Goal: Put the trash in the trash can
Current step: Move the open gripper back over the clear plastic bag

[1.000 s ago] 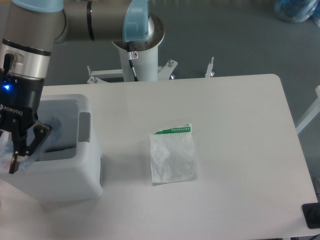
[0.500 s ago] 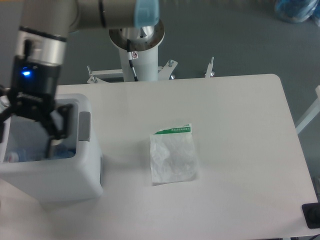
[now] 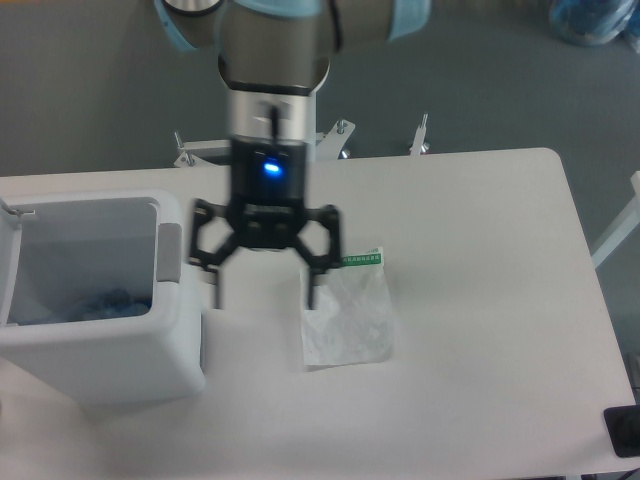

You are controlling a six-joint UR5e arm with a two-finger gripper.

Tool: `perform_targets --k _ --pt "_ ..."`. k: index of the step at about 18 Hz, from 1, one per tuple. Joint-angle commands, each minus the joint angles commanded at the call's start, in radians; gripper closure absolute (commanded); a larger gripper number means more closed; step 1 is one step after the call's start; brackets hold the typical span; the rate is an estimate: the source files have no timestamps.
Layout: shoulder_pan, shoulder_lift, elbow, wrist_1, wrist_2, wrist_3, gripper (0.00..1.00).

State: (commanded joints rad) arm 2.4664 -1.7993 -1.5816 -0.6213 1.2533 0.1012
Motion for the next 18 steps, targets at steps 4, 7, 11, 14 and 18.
perform_targets --k 4,7,11,14,18 --pt "0.014 -0.064 0.034 0.011 0.018 0.015 0.00" --pt "0.032 -0.071 0.017 0.009 0.032 0.125 0.00" --pt "0.063 -0.068 -0.049 0.008 0.026 0.456 0.00" --pt "0.086 -0.063 -0.113 0.008 0.025 0.656 0.00" --pt "0.100 -0.058 -0.179 0.003 0.032 0.842 0.00"
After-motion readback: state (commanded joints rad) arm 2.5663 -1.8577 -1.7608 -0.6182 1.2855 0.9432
